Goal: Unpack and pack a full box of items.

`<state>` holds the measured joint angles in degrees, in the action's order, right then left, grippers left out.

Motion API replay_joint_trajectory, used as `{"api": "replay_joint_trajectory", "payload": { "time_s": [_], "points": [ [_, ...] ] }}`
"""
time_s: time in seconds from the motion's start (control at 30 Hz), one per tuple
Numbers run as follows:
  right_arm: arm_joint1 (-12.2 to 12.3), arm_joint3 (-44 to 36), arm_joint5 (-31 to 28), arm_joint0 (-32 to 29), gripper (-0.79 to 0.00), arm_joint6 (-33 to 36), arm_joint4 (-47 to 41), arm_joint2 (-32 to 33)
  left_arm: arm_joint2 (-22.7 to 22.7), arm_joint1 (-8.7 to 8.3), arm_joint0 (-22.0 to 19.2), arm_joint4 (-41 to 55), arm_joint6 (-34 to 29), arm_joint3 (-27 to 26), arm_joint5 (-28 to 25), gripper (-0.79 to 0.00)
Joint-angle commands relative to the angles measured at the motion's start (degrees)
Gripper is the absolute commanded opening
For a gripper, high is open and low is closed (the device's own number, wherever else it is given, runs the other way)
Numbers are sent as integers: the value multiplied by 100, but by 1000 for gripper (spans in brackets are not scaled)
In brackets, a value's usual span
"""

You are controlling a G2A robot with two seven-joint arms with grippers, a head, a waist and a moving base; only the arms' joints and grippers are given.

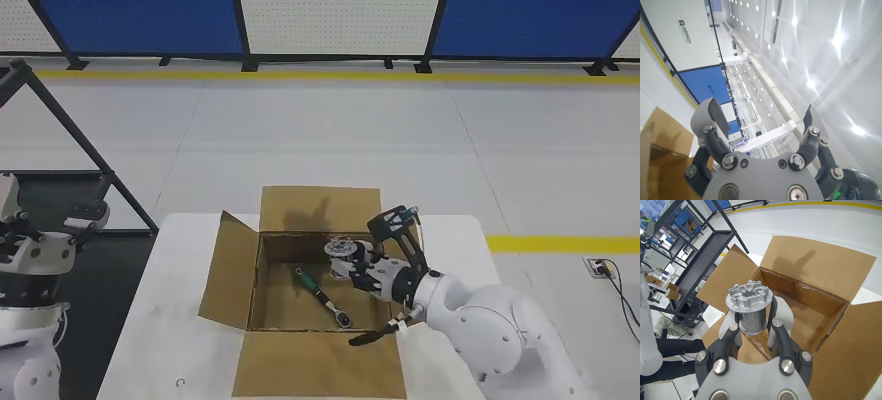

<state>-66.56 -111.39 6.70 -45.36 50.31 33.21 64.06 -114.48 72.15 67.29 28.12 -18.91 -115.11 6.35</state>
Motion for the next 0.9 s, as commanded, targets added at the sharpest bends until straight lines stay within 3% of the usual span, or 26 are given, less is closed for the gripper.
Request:
{"api": "replay_joint_trajectory", "payload": {
  "time_s": [0.0,0.1,0.17,0.33,0.43,0.67,0.87],
  "points": [
    [0,1,1,2,-785,-1,0,-1,-61,-20,33,-119,-25,103,35,0],
    [-2,38,-28,-43,-785,15,133,-110,-61,-20,33,-119,-25,103,35,0],
    [-39,258,305,157,-785,248,651,-451,-61,-20,33,-119,-25,103,35,0],
    [-322,1163,1267,988,-785,286,1605,-1608,-61,-20,33,-119,-25,103,35,0],
    [-492,1746,1326,1242,-785,105,1714,-2069,-61,-20,33,-119,-25,103,35,0],
    [-777,2620,1448,1517,-785,69,1497,-2488,-61,-20,33,-119,-25,103,35,0],
    [-777,2620,1448,1517,-785,69,1497,-2488,-61,-20,33,-119,-25,103,35,0]
  ]
}}
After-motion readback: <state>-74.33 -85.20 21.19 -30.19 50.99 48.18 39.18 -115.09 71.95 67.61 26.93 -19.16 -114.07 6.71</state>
